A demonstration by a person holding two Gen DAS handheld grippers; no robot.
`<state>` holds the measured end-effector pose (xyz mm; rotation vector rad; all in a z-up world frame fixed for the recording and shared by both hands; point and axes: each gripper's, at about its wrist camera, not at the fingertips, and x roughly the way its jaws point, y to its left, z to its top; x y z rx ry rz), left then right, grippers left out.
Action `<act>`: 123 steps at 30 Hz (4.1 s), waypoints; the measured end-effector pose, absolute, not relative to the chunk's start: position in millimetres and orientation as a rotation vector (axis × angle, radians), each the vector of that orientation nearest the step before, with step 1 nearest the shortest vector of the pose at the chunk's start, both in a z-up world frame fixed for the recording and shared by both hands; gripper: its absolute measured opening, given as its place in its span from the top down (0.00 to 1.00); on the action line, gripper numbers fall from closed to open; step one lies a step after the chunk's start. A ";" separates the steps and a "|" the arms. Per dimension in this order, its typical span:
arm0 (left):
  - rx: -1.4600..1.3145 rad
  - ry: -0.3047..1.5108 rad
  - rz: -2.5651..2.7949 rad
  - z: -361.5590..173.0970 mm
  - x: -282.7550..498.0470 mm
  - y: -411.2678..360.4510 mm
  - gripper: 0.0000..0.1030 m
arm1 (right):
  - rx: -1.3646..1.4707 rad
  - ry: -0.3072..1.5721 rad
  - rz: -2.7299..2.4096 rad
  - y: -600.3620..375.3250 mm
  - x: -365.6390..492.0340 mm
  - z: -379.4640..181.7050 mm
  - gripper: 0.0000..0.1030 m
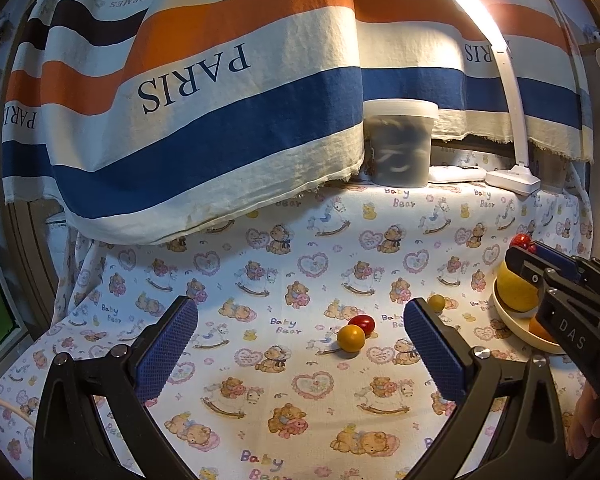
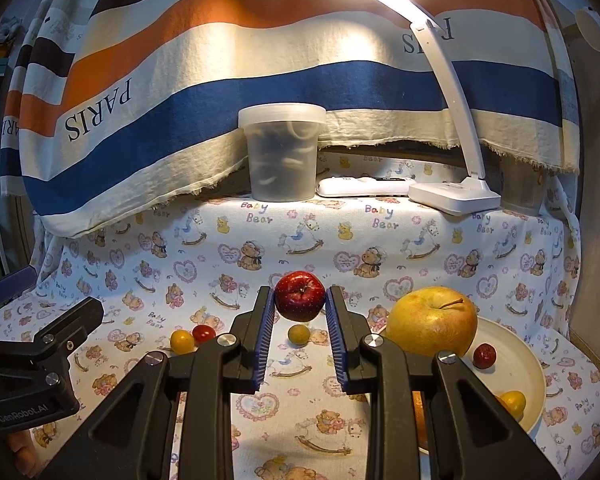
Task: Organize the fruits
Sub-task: 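Hold the red apple up in the right tool while the left tool moves toward the tangerine, then grasp the small tangerine with the left tool while the right tool holds the red apple, then carry the tangerine in the left tool and red apple in the right tool over the plate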
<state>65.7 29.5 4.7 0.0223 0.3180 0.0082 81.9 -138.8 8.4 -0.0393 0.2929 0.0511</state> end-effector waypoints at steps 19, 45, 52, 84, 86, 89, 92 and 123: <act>0.033 0.400 -0.018 47.3 117.4 26.8 0.03 | -0.037 0.293 0.056 -140.5 82.7 7.2 0.74; -0.149 0.856 -0.161 -42.4 186.3 13.7 0.71 | -0.026 0.308 0.011 -150.7 92.4 7.5 0.74; -0.202 0.882 -0.211 -48.9 188.7 8.2 0.74 | 0.027 0.351 0.005 -161.0 100.4 5.1 0.74; -0.068 0.288 -0.170 49.6 105.9 4.5 0.75 | -0.004 0.321 0.011 -156.2 94.3 8.1 0.74; -0.062 0.267 -0.168 53.8 101.9 3.1 0.75 | -0.009 0.318 0.018 -157.2 92.4 9.0 0.74; -0.060 0.250 -0.175 60.0 96.7 2.7 0.75 | 0.038 0.287 0.018 -171.7 83.2 27.7 0.74; -0.062 0.235 -0.196 67.6 90.5 -1.7 0.75 | 0.067 0.219 0.019 -190.2 65.5 55.6 0.74; -0.021 0.779 -0.541 -1.4 145.5 -158.2 0.75 | 0.121 0.436 -0.100 -331.0 57.6 56.1 0.74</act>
